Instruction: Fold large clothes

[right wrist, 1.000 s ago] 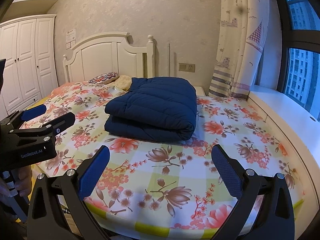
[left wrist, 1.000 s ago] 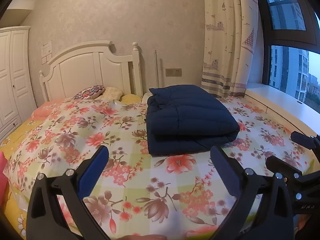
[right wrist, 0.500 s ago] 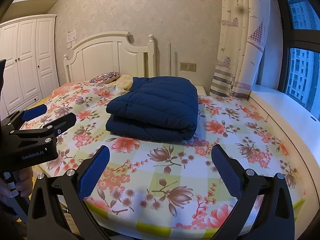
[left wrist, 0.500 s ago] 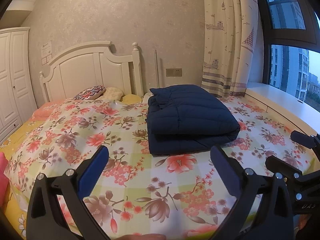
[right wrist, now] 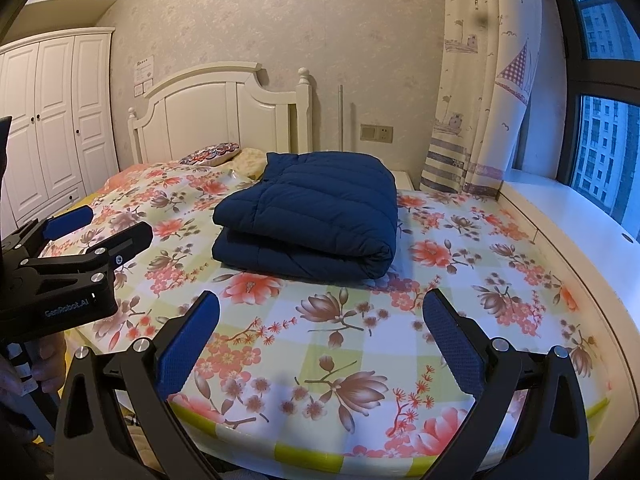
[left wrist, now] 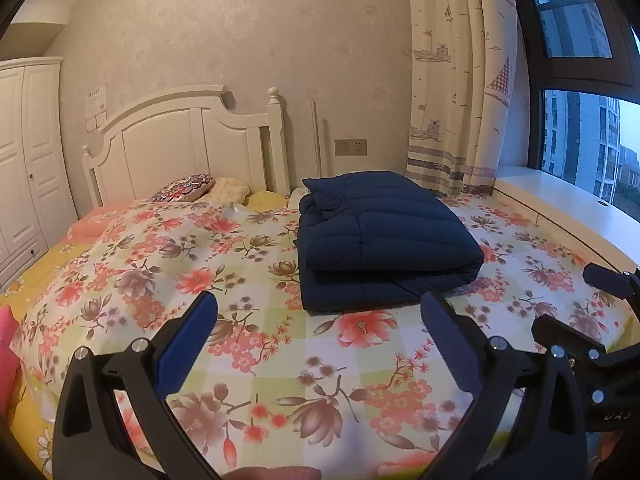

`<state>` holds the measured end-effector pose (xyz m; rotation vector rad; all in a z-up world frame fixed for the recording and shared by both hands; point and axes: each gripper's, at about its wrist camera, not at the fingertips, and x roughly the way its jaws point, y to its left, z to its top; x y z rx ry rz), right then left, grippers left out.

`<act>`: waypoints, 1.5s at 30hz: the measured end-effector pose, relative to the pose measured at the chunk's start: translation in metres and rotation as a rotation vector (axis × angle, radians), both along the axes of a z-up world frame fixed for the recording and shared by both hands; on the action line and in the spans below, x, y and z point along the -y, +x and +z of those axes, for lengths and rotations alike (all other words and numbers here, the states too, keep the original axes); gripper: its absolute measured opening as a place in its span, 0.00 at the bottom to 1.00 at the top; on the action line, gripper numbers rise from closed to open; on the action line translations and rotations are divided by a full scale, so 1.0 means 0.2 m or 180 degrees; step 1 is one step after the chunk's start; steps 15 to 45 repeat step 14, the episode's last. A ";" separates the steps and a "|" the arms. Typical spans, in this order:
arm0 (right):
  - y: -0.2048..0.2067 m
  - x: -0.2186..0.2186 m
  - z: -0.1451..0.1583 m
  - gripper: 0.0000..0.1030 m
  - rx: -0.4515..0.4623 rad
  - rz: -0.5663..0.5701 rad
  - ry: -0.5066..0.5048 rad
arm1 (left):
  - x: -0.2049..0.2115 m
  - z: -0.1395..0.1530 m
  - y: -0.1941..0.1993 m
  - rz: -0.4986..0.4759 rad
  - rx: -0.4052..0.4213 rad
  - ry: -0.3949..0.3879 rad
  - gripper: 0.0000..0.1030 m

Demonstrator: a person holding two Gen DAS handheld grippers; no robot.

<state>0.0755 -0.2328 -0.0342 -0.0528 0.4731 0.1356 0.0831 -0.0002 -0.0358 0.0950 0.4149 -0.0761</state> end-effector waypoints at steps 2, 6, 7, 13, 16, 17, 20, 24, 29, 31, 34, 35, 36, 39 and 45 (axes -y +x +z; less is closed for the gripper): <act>0.01 0.00 -0.01 0.95 -0.0023 0.0010 -0.0005 | 0.00 -0.01 0.01 -0.0013 0.0004 -0.0010 0.98; 0.06 -0.02 -0.05 0.95 -0.0117 0.0051 -0.0033 | 0.00 -0.04 0.08 -0.0120 -0.0029 0.0036 0.98; 0.08 -0.01 -0.06 0.95 -0.0134 0.0070 -0.0037 | 0.00 -0.06 0.14 -0.0200 -0.0099 0.0101 0.98; 0.37 0.39 0.01 0.95 -0.0132 -0.0490 -0.0266 | -0.38 -0.14 0.75 0.0044 -0.0638 0.0402 0.98; 0.46 0.60 0.05 0.95 -0.0198 -0.0776 -0.0224 | -0.54 -0.15 0.88 0.0270 -0.0739 0.0352 0.98; 0.46 0.60 0.05 0.95 -0.0198 -0.0776 -0.0224 | -0.54 -0.15 0.88 0.0270 -0.0739 0.0352 0.98; 0.46 0.60 0.05 0.95 -0.0198 -0.0776 -0.0224 | -0.54 -0.15 0.88 0.0270 -0.0739 0.0352 0.98; 0.46 0.60 0.05 0.95 -0.0198 -0.0776 -0.0224 | -0.54 -0.15 0.88 0.0270 -0.0739 0.0352 0.98; 0.46 0.60 0.05 0.95 -0.0198 -0.0776 -0.0224 | -0.54 -0.15 0.88 0.0270 -0.0739 0.0352 0.98; 0.46 0.60 0.05 0.95 -0.0198 -0.0776 -0.0224 | -0.54 -0.15 0.88 0.0270 -0.0739 0.0352 0.98; 0.46 0.60 0.05 0.95 -0.0198 -0.0776 -0.0224 | -0.54 -0.15 0.88 0.0270 -0.0739 0.0352 0.98; 0.46 0.60 0.05 0.95 -0.0198 -0.0776 -0.0224 | -0.54 -0.15 0.88 0.0270 -0.0739 0.0352 0.98; 0.46 0.60 0.05 0.95 -0.0198 -0.0776 -0.0224 | -0.54 -0.15 0.88 0.0270 -0.0739 0.0352 0.98; 0.46 0.60 0.05 0.95 -0.0198 -0.0776 -0.0224 | -0.54 -0.15 0.88 0.0270 -0.0739 0.0352 0.98; 0.46 0.60 0.05 0.95 -0.0198 -0.0776 -0.0224 | -0.54 -0.15 0.88 0.0270 -0.0739 0.0352 0.98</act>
